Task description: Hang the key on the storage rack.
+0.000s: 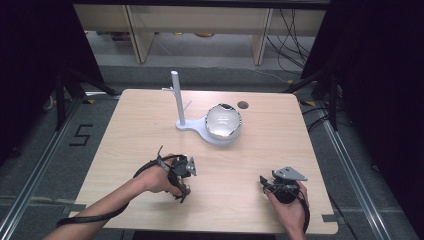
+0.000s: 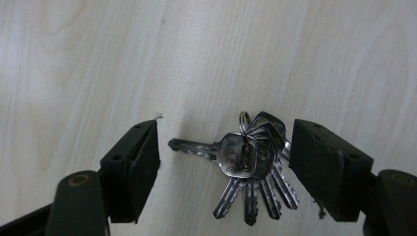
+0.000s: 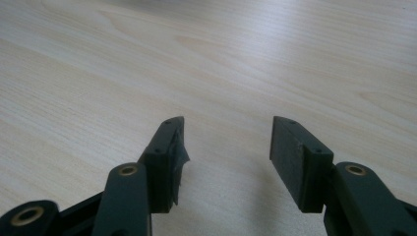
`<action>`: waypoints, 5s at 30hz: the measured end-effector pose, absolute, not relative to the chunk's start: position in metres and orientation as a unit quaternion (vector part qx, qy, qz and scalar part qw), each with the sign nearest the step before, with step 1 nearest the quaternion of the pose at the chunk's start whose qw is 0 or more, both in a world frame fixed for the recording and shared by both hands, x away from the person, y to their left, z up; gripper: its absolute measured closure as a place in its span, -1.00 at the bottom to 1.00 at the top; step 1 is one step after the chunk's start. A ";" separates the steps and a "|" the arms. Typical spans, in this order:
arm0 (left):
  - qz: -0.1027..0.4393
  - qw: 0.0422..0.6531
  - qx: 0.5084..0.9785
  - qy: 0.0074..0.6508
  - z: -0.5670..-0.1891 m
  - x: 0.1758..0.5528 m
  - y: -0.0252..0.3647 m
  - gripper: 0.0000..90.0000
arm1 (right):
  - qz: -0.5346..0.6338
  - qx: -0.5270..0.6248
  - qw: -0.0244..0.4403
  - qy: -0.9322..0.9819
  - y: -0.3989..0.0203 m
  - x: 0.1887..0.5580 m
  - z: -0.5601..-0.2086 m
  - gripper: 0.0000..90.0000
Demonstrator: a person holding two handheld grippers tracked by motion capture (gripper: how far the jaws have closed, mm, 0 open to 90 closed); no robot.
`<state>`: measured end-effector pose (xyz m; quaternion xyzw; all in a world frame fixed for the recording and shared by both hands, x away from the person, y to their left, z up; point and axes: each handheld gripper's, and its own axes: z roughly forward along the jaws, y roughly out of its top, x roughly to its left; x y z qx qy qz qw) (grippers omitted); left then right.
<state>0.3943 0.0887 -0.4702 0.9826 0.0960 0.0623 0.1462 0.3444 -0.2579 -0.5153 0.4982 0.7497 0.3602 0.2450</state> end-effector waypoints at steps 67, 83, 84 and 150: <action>0.003 0.085 0.996 -0.033 -0.478 0.400 0.072 -0.23 | 0.353 0.498 0.237 0.756 -0.258 0.346 -0.516 0.07; -0.027 0.057 0.998 -0.023 -0.480 0.404 0.071 0.08 | 0.356 0.496 0.227 0.759 -0.258 0.346 -0.517 0.07; -0.025 0.054 0.998 -0.016 -0.479 0.404 0.072 0.17 | 0.356 0.496 0.227 0.759 -0.258 0.346 -0.517 0.08; 0.047 0.106 0.992 0.055 -0.432 0.404 0.108 0.52 | 0.348 0.495 0.237 0.760 -0.258 0.346 -0.517 0.06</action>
